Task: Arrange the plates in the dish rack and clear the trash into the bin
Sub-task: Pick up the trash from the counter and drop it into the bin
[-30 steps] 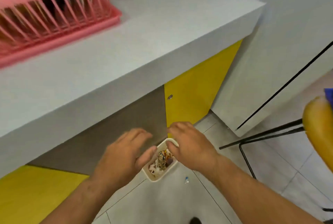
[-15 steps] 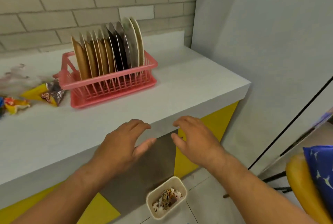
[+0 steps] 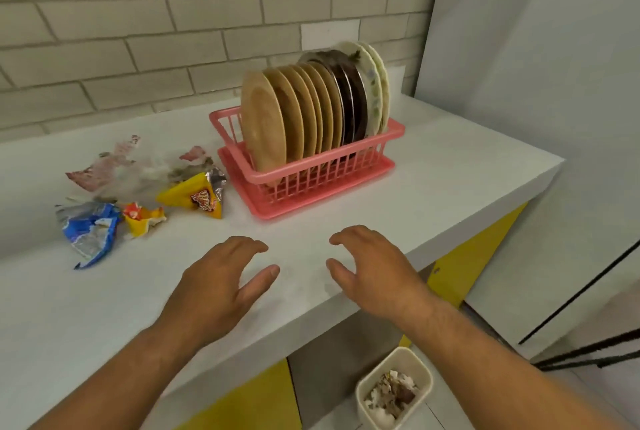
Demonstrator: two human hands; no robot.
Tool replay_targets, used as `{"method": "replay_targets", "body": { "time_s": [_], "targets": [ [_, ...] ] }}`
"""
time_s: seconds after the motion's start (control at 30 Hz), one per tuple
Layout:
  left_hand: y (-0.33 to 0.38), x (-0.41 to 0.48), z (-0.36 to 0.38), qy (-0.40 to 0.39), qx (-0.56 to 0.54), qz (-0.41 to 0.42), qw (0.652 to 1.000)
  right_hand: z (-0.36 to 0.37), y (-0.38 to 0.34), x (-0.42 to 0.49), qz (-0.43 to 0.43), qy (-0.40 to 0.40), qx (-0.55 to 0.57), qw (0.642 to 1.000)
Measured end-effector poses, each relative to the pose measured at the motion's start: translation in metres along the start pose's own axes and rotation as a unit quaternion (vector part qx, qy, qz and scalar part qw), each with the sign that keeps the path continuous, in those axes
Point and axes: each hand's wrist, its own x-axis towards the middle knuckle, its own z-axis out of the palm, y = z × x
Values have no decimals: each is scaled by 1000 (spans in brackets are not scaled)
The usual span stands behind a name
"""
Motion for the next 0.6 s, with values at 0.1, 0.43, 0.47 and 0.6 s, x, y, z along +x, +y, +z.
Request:
{"method": "replay_targets", "body": {
  "time_s": [0.1, 0.43, 0.47, 0.6],
  "targets": [
    [-44, -5, -20, -2, 0, -4, 1000, 24, -40, 20, 1, -11, 6, 1000],
    [-126, -3, -50, 24, -15, -55, 998, 65, -110, 93, -96, -35, -37, 994],
    [-131, -2, -51, 25, -11, -60, 998, 68, -114, 105, -129, -17, -50, 990],
    [-150, 4, -60, 57, 11, -69, 996, 82, -142, 168, -240, 48, -117, 963]
  ]
}}
